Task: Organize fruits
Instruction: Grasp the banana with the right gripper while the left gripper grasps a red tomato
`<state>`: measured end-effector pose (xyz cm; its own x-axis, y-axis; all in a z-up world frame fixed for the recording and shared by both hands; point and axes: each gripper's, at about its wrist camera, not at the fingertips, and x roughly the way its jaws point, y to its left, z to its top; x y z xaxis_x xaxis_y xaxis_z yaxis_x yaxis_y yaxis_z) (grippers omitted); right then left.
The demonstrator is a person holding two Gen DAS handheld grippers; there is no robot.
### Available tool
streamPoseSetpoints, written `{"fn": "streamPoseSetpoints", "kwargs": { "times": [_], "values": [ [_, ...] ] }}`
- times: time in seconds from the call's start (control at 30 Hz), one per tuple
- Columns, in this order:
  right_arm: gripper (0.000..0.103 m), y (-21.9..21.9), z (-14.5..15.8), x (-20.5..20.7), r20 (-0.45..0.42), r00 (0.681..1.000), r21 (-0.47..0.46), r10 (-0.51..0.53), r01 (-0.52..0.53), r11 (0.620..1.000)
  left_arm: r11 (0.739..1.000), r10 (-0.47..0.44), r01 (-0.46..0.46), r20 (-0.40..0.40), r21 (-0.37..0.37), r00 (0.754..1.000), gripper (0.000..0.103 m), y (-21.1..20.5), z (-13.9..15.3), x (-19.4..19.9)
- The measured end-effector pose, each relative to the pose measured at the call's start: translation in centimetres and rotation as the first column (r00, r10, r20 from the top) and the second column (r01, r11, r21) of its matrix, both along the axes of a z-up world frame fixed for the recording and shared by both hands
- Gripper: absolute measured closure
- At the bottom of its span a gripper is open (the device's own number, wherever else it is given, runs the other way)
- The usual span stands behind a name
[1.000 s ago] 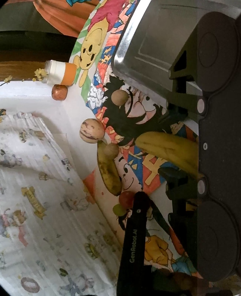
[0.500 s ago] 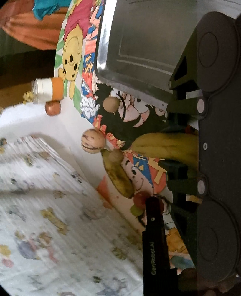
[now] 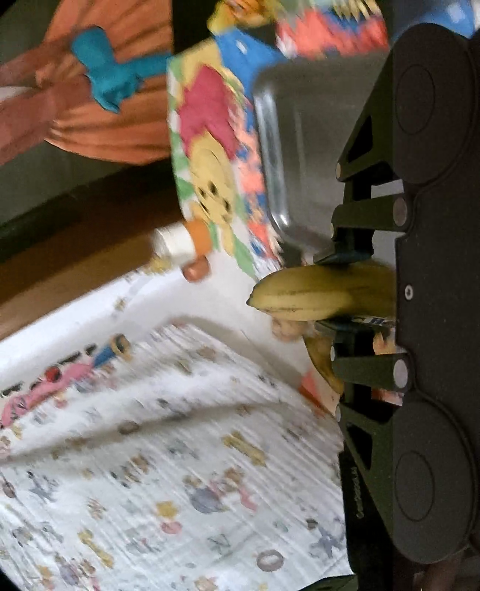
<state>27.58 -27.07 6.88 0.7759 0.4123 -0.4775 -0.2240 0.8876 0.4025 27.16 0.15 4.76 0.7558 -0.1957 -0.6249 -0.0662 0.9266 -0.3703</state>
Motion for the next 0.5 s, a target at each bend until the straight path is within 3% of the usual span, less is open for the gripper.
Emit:
{"fn": "streamPoseSetpoints", "kwargs": {
  "times": [0.23, 0.5],
  "values": [
    [0.071, -6.3, -0.4, 1.8, -0.058, 0.993, -0.101, -0.098, 0.092, 0.991, 0.989, -0.143, 0.143, 0.016, -0.02, 0.99, 0.069, -5.7, -0.1, 1.3],
    [0.071, -8.9, -3.4, 6.1, -0.179, 0.976, -0.136, -0.123, 0.099, 0.986, 0.95, -0.312, 0.312, 0.001, 0.0, 0.95, 0.069, -11.8, -2.5, 3.0]
  ]
}}
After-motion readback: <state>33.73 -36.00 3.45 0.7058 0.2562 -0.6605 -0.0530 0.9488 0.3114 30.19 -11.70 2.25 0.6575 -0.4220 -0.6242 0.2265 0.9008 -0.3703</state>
